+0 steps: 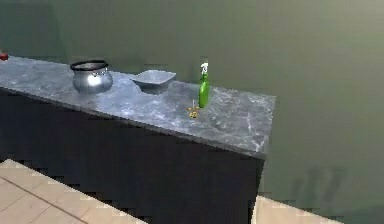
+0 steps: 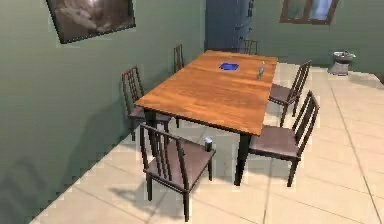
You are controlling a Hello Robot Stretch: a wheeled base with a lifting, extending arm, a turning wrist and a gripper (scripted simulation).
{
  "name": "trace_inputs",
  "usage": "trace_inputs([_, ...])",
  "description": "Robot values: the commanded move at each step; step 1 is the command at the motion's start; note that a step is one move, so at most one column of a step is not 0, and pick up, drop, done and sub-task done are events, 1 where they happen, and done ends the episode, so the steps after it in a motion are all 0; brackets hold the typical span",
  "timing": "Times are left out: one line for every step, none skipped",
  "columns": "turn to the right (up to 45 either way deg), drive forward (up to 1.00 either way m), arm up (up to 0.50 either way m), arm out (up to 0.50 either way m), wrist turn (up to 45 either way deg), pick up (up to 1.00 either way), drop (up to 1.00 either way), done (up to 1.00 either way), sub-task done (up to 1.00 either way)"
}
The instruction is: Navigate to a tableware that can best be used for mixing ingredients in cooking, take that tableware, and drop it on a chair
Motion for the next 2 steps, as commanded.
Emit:
trace_inputs([0.0, 0.2, 0.0, 0.0, 0.0, 0.0, 0.0, 0.0, 0.0])
trace_inputs([-45.0, 0.0, 0.0, 0.0, 0.0, 0.0, 0.0, 0.0, 0.0])
